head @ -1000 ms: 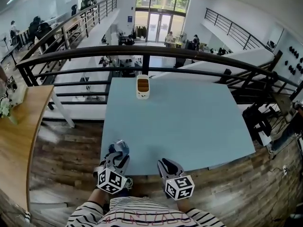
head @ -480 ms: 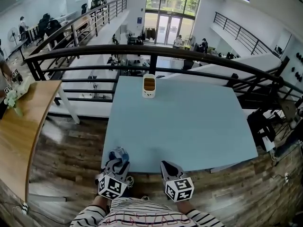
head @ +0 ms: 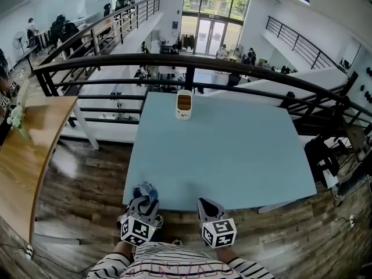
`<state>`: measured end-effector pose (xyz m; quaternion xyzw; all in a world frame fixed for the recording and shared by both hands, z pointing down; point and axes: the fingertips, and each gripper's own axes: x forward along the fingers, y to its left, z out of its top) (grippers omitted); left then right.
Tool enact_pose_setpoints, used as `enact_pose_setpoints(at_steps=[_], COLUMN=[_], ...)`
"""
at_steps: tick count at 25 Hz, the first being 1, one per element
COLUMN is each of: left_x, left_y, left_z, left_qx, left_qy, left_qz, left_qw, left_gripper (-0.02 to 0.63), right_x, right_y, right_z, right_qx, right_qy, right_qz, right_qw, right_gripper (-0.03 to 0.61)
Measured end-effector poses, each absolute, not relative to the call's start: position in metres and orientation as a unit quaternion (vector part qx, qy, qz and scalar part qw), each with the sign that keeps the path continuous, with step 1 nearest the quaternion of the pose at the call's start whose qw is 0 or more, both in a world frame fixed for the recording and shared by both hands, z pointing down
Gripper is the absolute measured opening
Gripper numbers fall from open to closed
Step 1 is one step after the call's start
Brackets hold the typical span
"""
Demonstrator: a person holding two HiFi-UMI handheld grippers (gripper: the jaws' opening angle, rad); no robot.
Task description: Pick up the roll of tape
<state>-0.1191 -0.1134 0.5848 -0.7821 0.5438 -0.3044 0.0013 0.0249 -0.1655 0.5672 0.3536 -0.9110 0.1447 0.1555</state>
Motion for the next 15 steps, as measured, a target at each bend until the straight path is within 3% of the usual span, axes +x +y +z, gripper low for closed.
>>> enact_pose_setpoints(at_steps=[15], left_x=[-0.1099], left_y=[-0.1168], left_z=[0.5828], left_qx=[-0.784], left_qy=[0.543], left_qz=[-0.301], left_qw=[0.001], left_gripper=[0.083], right_x=[0.0346], right_y=[-0.1672], right_z=[0.5670], right_qx=[0.357], right_qy=[-0.910], right_qz=[0.141], right_qw=[0.157], right_gripper=[0.028])
